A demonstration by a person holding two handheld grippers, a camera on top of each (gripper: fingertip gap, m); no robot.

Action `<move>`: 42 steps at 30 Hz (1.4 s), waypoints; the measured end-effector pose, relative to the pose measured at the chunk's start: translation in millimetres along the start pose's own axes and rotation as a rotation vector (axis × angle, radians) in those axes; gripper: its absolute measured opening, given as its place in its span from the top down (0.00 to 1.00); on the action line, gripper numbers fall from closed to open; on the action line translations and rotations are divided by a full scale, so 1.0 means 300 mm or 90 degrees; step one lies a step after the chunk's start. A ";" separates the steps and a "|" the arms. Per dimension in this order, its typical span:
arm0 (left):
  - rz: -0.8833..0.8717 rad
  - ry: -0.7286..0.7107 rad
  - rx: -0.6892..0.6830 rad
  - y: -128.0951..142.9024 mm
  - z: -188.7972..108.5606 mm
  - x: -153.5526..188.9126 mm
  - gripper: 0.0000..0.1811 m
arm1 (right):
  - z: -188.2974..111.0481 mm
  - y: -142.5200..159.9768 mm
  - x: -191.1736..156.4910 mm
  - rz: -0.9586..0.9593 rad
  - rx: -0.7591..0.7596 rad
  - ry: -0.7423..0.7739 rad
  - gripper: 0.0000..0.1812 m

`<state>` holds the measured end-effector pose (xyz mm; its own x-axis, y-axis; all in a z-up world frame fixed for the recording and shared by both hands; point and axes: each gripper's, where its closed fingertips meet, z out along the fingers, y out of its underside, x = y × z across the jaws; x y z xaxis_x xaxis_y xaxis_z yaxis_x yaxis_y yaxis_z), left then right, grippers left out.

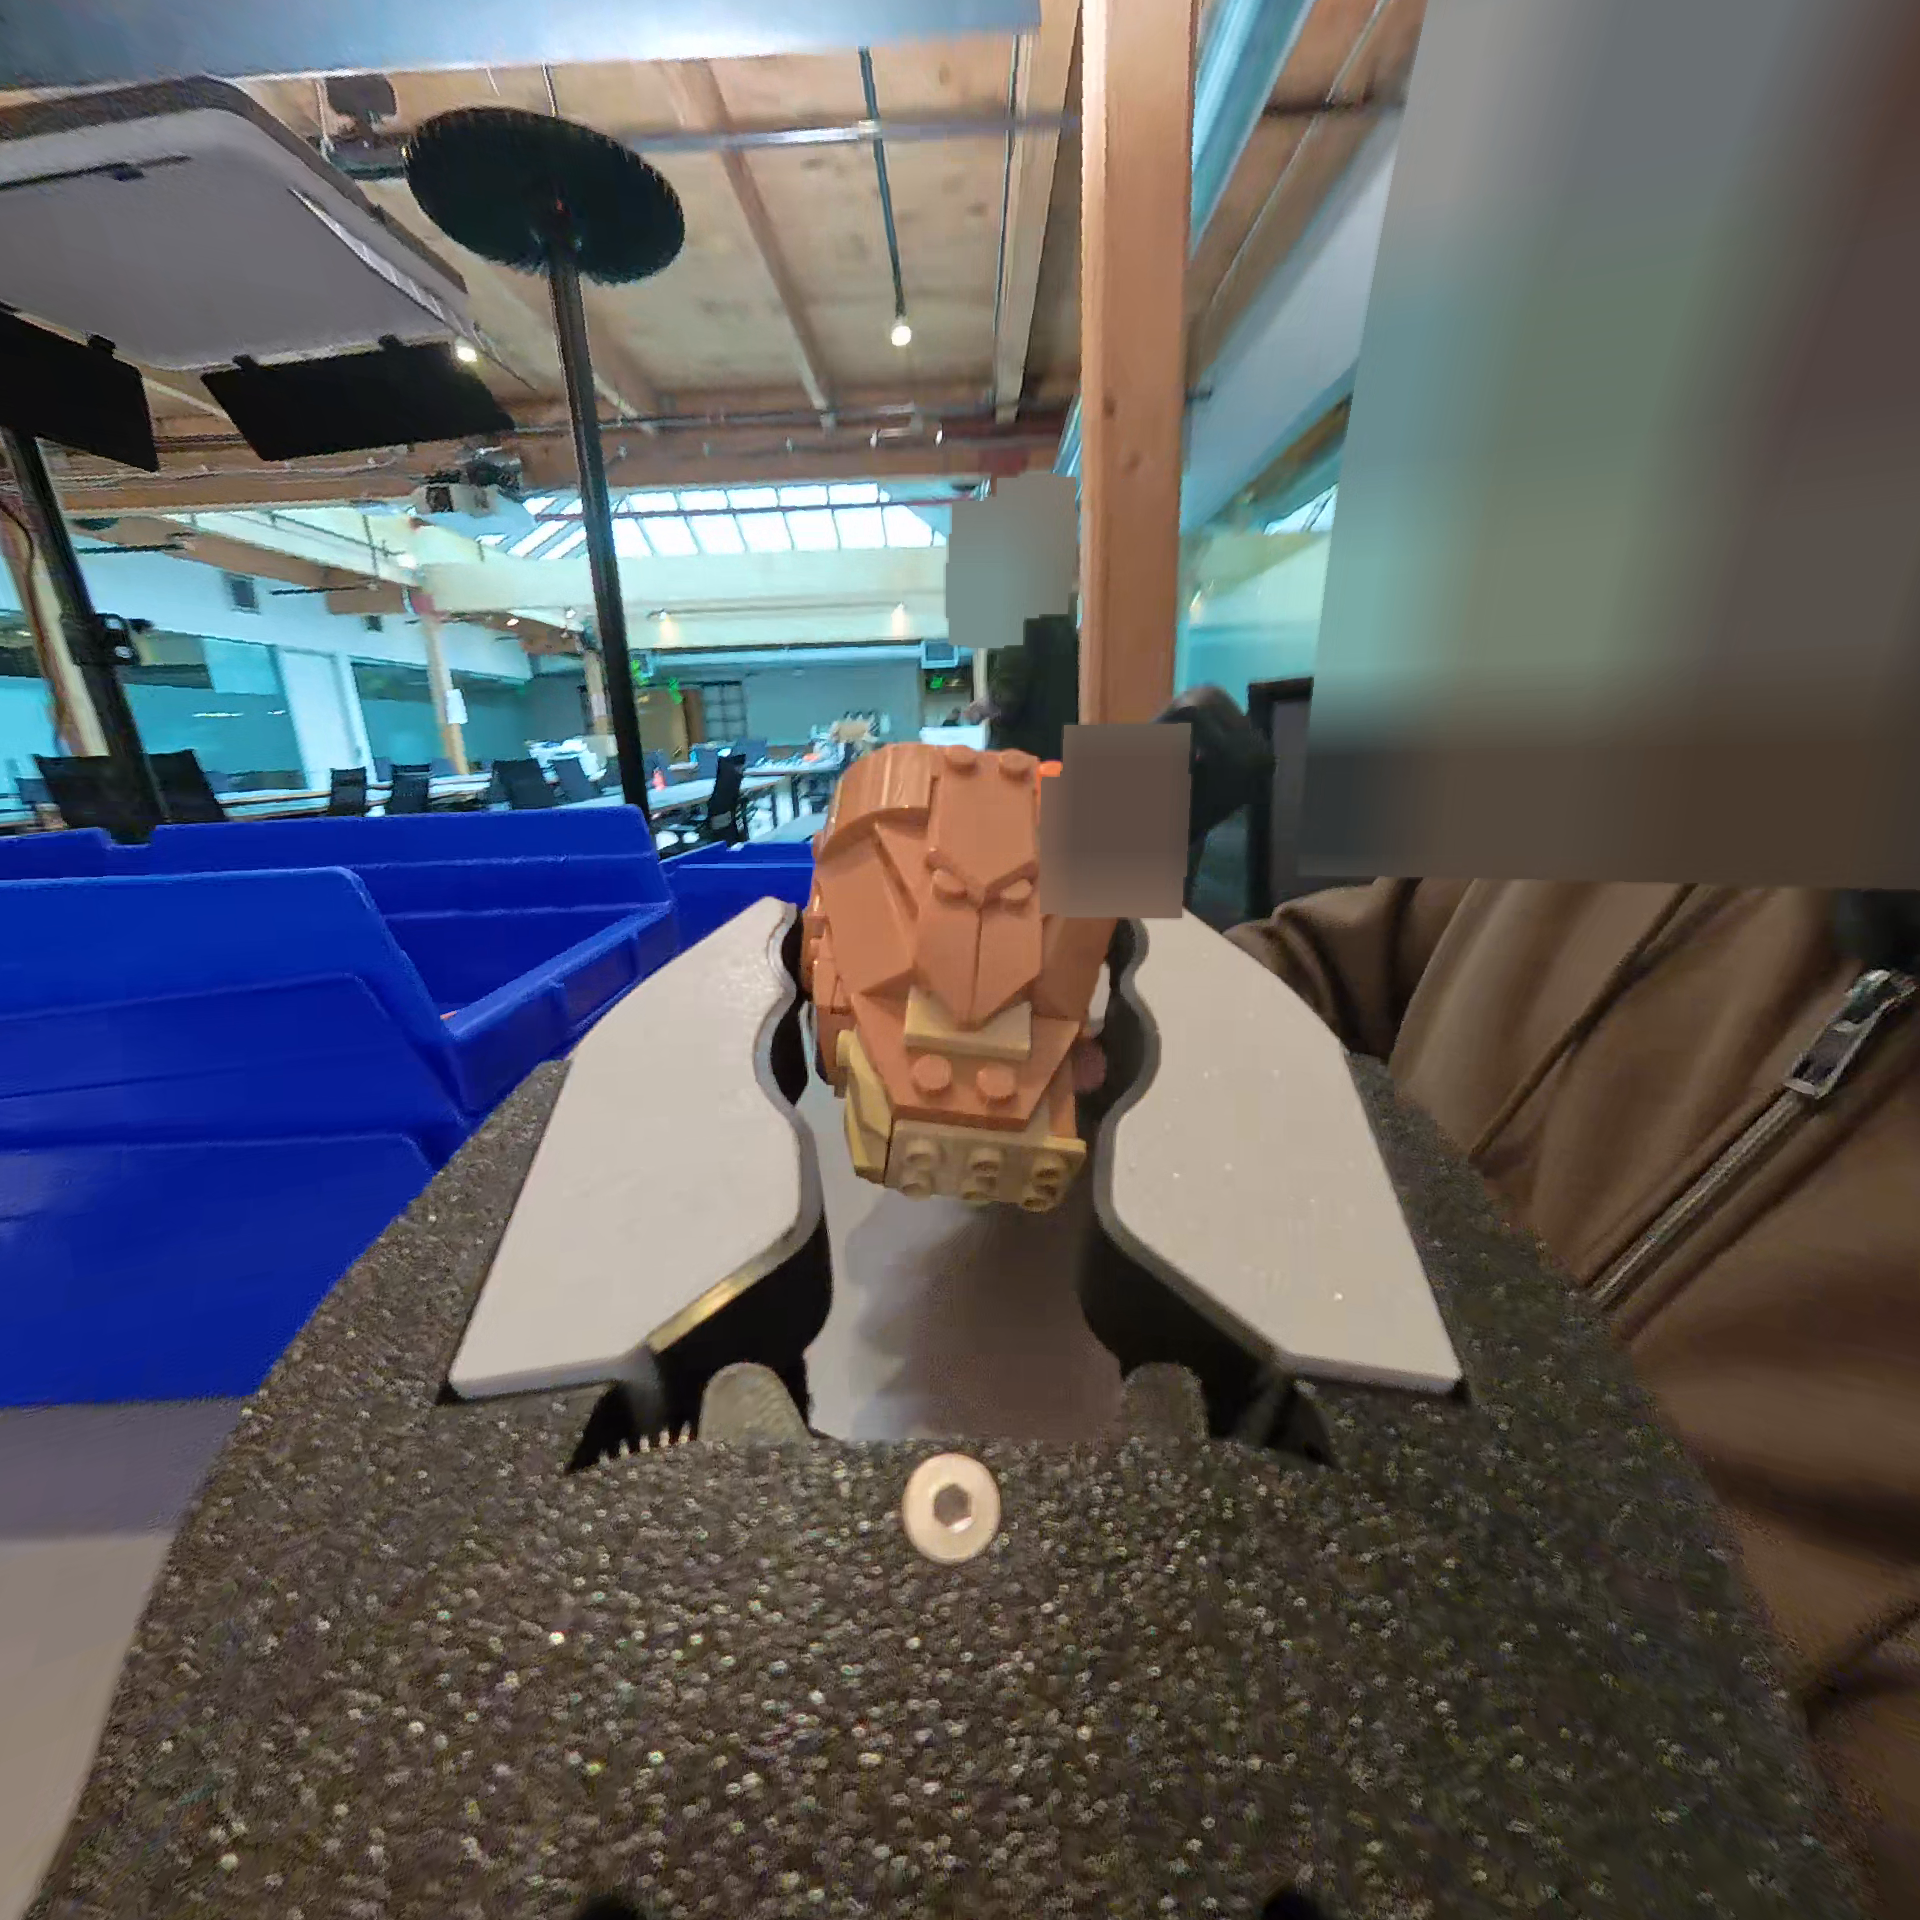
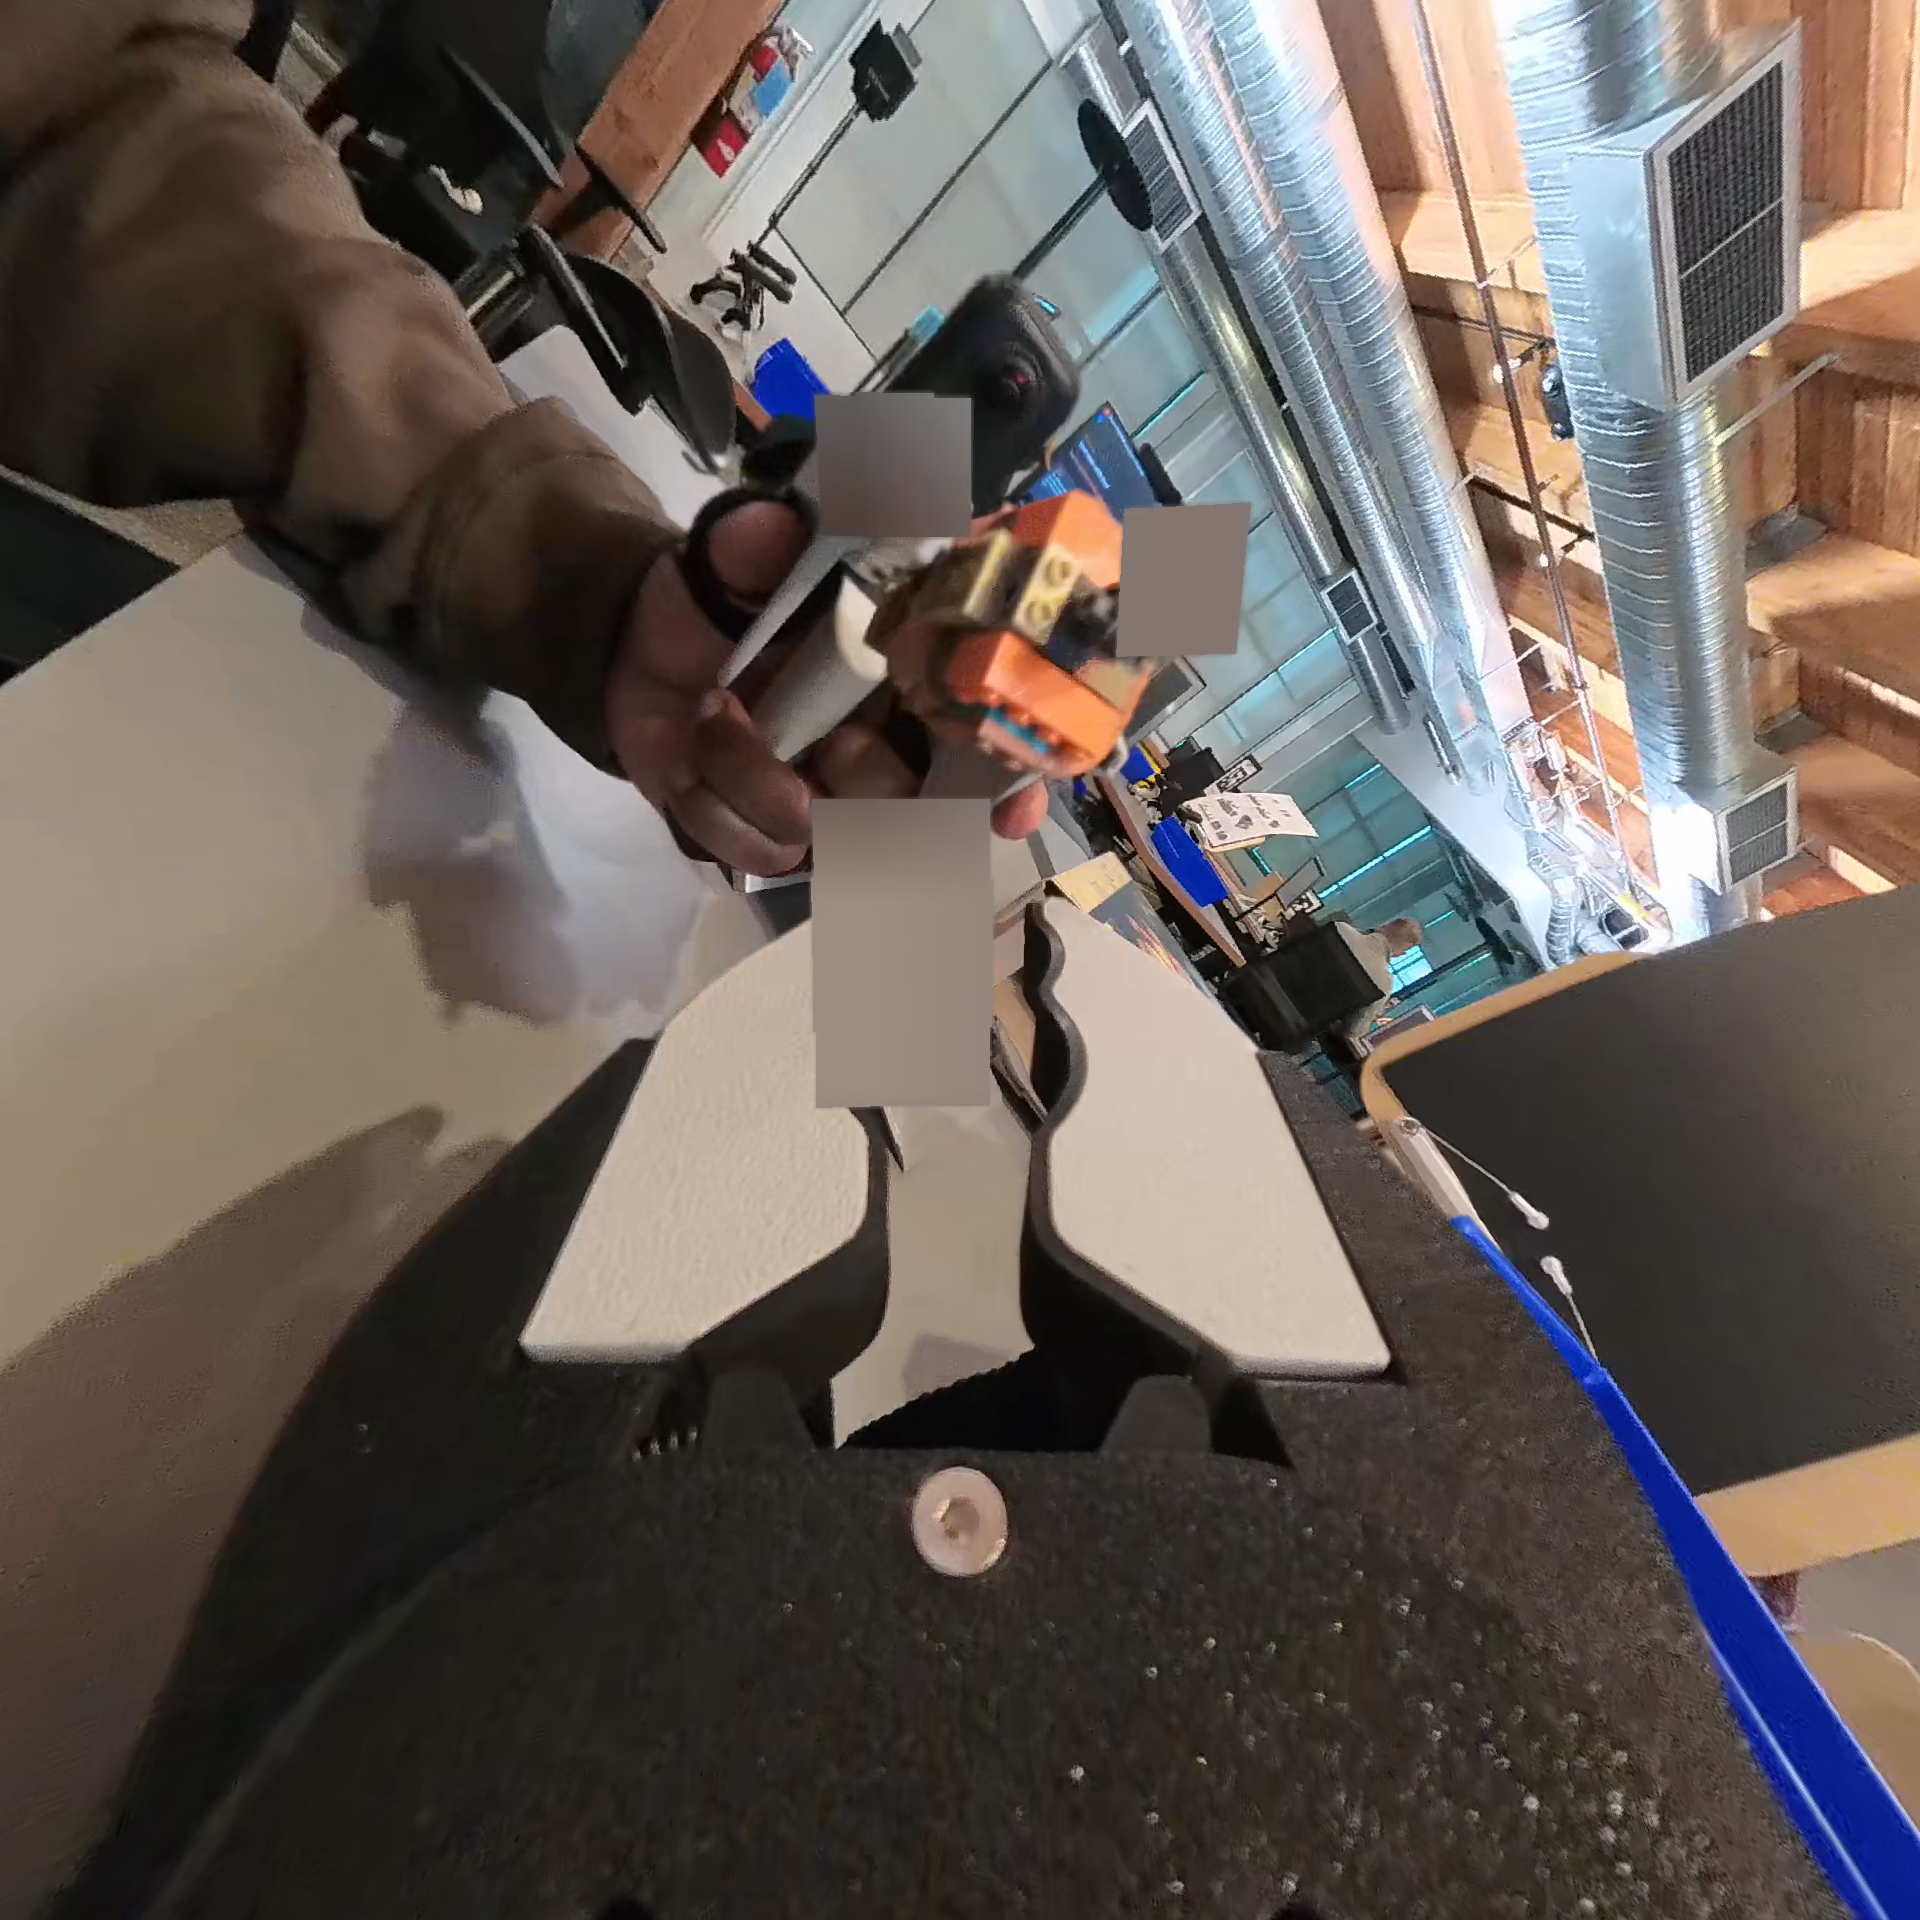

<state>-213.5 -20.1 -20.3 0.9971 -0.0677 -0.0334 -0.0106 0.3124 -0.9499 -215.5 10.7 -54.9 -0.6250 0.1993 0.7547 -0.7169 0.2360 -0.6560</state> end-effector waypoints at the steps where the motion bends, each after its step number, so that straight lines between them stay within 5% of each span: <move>1: -0.017 0.009 0.015 -0.010 -0.005 0.001 0.69 | 0.004 0.001 -0.006 -0.007 -0.003 -0.001 0.86; 8: -0.076 0.027 0.081 -0.055 -0.030 -0.008 0.69 | 0.020 0.012 -0.031 -0.048 -0.025 -0.004 0.87; 31: -0.103 0.027 0.099 -0.062 -0.036 -0.019 0.69 | 0.043 -0.001 -0.041 -0.030 -0.024 0.006 0.87; 35: -0.103 0.025 0.097 -0.060 -0.035 -0.020 0.69 | 0.044 -0.007 -0.019 0.043 -0.013 0.009 0.87; 42: -0.054 0.013 0.028 -0.003 -0.007 -0.010 0.69 | 0.058 -0.075 0.025 0.353 0.067 -0.039 0.79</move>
<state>-216.8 -22.1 -20.0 0.9926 -0.1152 0.0390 0.0769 0.3464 -0.9349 -209.4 -9.7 -34.6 -0.9315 0.2104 0.2968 -0.3006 0.0148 -0.9536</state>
